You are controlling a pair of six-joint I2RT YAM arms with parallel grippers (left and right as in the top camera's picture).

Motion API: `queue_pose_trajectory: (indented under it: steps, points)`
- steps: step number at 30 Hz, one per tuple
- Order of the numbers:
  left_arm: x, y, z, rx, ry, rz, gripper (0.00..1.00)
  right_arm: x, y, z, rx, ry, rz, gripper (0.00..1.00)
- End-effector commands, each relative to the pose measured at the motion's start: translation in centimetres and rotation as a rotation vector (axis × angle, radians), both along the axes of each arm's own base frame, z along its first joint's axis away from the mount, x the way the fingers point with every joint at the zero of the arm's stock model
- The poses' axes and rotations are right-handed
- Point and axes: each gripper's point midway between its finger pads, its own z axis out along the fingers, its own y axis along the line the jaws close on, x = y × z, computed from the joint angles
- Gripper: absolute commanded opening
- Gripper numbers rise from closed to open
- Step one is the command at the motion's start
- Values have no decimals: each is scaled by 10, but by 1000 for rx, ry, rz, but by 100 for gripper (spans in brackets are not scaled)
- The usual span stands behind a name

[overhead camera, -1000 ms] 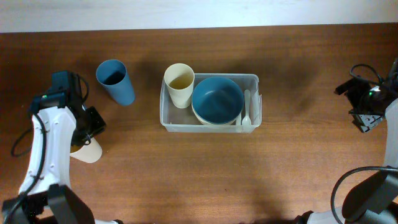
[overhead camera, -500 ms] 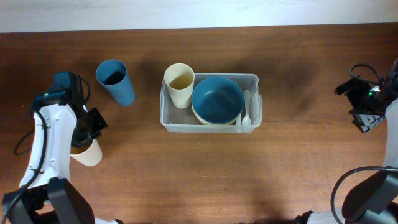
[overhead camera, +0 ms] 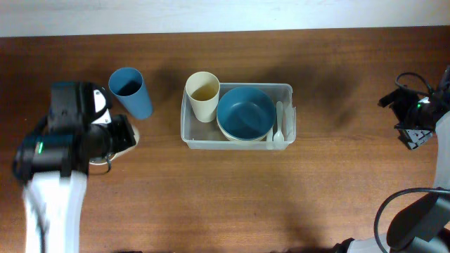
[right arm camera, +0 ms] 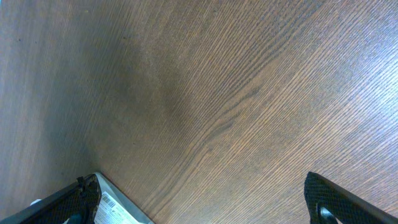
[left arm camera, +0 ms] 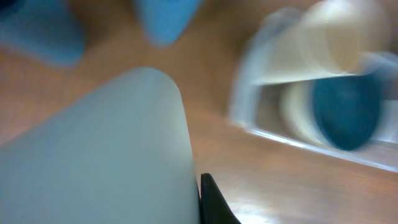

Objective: Pack container
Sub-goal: 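Grasp the second cream cup and lower it into the first cup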

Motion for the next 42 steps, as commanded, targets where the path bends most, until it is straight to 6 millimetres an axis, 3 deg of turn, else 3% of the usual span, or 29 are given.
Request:
queue_pose_trajectory:
  steps: [1, 6, 13, 24, 31, 37, 42]
  points:
    - [-11, -29, 53, -4, -209, -122, 2, 1, -2, 14, -15, -35, -11, 99]
    - [-5, -59, 94, 5, -414, -216, 1, 1, -2, 14, -15, -35, -11, 99]
    - [40, -98, 92, 0, -415, -298, 2, 1, -2, 14, -15, -35, -11, 99]
    - [105, -130, 133, 85, -386, -381, 2, 1, -2, 14, -15, -35, -11, 99]
    - [121, -149, 109, 113, -297, -444, 2, 1, -2, 14, -15, -35, -11, 99]
    - [117, -163, 80, 151, -202, -514, 2, 1, -2, 14, -15, -35, -11, 99]
    - [113, -159, 61, 170, -123, -520, 1, 1, -2, 14, -15, -35, -11, 99]
